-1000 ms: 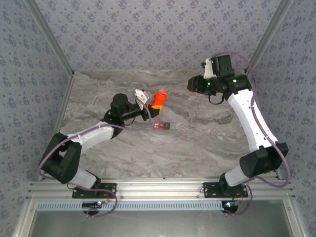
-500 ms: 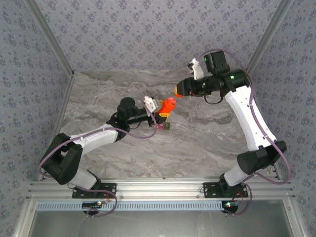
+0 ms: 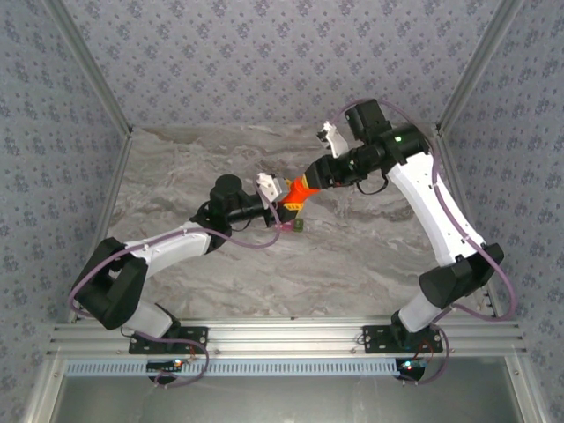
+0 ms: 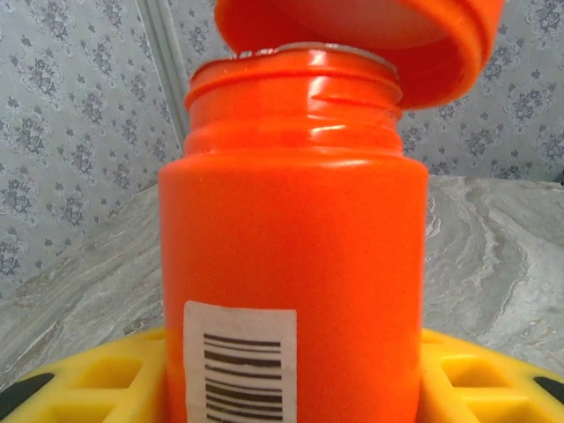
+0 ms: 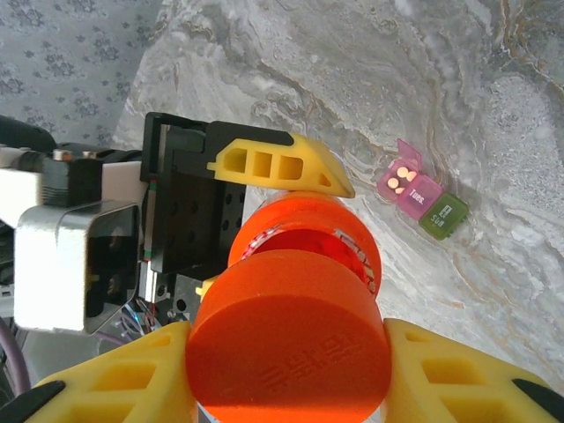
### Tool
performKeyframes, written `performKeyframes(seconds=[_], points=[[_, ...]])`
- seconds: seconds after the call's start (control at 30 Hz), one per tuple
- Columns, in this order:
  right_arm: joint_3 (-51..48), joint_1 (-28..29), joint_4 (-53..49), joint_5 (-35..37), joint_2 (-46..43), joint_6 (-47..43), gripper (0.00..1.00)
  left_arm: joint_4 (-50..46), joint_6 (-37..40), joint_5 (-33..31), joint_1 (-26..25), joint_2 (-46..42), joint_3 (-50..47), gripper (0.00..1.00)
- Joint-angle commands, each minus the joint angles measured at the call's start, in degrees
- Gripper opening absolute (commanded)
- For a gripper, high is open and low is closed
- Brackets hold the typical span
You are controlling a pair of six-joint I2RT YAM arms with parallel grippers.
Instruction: Sort the pills into containers
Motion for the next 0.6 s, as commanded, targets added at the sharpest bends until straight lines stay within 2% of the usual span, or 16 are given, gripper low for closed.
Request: performKeyframes(seconds=[0.0,0.57], points=[[1.9,0.28,-2.35,-0.38,1.32,-2.18,0.4,0.52,1.51,1.83,-0.4,-0.97,0.17,0.0],[4.84,-1.91,-7.77,-5.25,5.64,-10.25,0.39,-4.92,5.32,3.23,-1.07,-2.75,0.34,0.0]])
